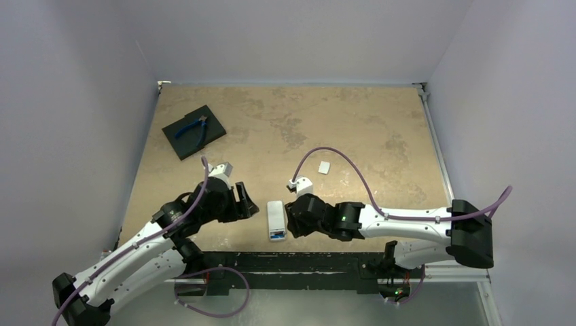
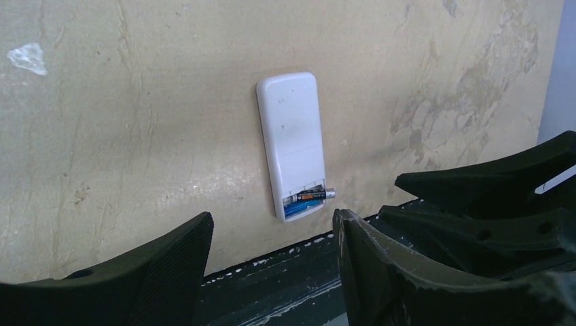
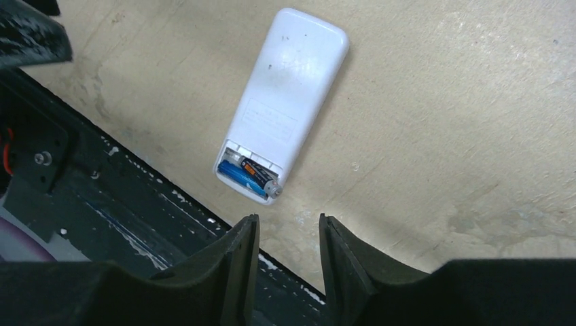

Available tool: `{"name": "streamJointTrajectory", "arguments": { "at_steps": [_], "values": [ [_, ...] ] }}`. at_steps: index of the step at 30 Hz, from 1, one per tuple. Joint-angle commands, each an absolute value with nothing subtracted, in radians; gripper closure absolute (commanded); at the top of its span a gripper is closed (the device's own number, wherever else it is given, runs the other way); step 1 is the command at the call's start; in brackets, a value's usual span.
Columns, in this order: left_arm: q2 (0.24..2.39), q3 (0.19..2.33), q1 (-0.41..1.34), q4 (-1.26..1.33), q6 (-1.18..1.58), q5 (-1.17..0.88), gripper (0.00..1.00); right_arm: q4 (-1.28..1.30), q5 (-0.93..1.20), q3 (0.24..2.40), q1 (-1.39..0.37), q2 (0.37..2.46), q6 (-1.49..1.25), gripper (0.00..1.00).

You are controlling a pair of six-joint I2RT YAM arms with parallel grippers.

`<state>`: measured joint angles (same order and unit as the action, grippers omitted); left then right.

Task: Load the batteries into the remote control
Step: Load the battery into the remote control.

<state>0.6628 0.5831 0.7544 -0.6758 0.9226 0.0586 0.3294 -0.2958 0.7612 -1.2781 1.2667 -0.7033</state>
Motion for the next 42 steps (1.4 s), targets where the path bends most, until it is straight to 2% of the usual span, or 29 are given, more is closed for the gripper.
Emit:
{"name": "streamJointTrajectory", "arguments": {
  "at_steps": [1, 9, 22, 42],
  "values": [
    [0.688, 0.55, 0.759, -0.574, 0.906, -0.034, 0.35, 0.287, -0.304, 0.746, -1.278, 1.258, -0.813, 0.56],
    [0.759, 0.475, 0.758, -0.469, 0.909, -0.136, 0.38, 0.232, -0.264, 0.711, -1.277, 1.267, -0.926, 0.62],
    [0.834, 0.349, 0.759, -0.274, 0.955, -0.236, 0.41, 0.189, -0.262, 0.681, -1.272, 1.301, -1.014, 0.64],
    [0.979, 0.282, 0.758, -0.09, 0.97, -0.282, 0.52, 0.161, -0.261, 0.693, -1.266, 1.362, -1.022, 0.66]
  ]
}}
